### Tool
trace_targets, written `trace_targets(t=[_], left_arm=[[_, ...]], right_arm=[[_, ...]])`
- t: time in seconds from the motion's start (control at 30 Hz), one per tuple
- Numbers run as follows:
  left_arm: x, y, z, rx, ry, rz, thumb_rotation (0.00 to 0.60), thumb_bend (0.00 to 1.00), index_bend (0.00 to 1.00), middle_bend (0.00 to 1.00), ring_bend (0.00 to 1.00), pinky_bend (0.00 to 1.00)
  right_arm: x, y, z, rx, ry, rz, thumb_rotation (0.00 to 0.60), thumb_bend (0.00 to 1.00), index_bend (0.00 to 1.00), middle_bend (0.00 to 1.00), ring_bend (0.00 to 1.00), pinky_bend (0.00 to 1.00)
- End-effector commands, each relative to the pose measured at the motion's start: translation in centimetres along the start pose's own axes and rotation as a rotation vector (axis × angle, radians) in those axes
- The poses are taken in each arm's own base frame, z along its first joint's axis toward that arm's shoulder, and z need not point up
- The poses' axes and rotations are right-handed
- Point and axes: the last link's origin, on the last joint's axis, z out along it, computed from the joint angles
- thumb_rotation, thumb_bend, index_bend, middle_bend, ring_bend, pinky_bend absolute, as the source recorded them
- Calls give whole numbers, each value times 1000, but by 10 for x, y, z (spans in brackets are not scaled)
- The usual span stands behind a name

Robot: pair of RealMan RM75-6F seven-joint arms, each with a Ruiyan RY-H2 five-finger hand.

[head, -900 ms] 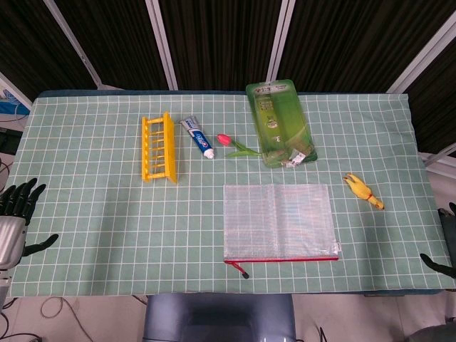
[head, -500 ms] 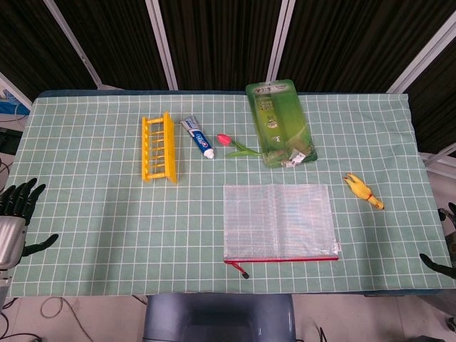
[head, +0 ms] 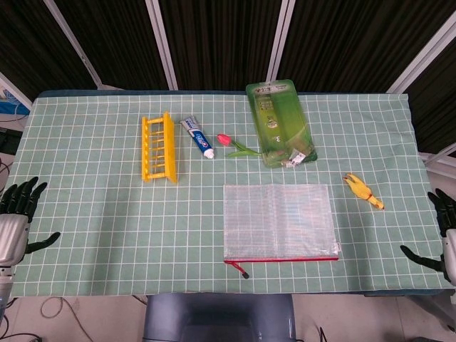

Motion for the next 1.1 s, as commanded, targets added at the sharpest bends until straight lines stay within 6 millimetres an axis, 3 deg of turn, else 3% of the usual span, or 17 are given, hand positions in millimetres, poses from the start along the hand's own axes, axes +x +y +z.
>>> trace_targets(t=[0.03, 0.2, 0.3, 0.43, 0.7, 0.93, 1.1], left_arm=[[0, 0, 0, 1, -1, 2, 600, 1, 0, 0, 0, 0], [0, 0, 0, 3, -1, 9, 600, 1, 0, 0, 0, 0], [-1, 0, 1, 8, -6, 9, 600, 1, 0, 0, 0, 0], [-1, 0, 2, 9, -3, 17, 600, 2, 0, 0, 0, 0], [-3, -1, 2, 29, -10, 26, 600, 1, 0, 0, 0, 0], [-3, -1, 4, 35, -9, 33, 600, 1, 0, 0, 0, 0], [-4, -2, 5, 39, -15, 26, 600, 1, 0, 0, 0, 0]], right_arm=[[-6, -27, 13, 95, -57, 41, 600, 75, 0, 1, 21, 243], [-22, -71, 28, 205, -117, 58, 600, 84, 0, 116, 140, 340], [-34, -99, 37, 260, -155, 74, 600, 116, 1, 237, 245, 440], [-48, -133, 47, 325, -205, 80, 600, 148, 46, 485, 520, 636], [-82, -194, 58, 425, -313, 86, 600, 200, 218, 868, 879, 940], [-127, -230, 52, 430, -432, 86, 600, 201, 364, 989, 991, 1000], [-158, -246, 42, 422, -499, 62, 600, 209, 435, 1000, 1000, 1000]])
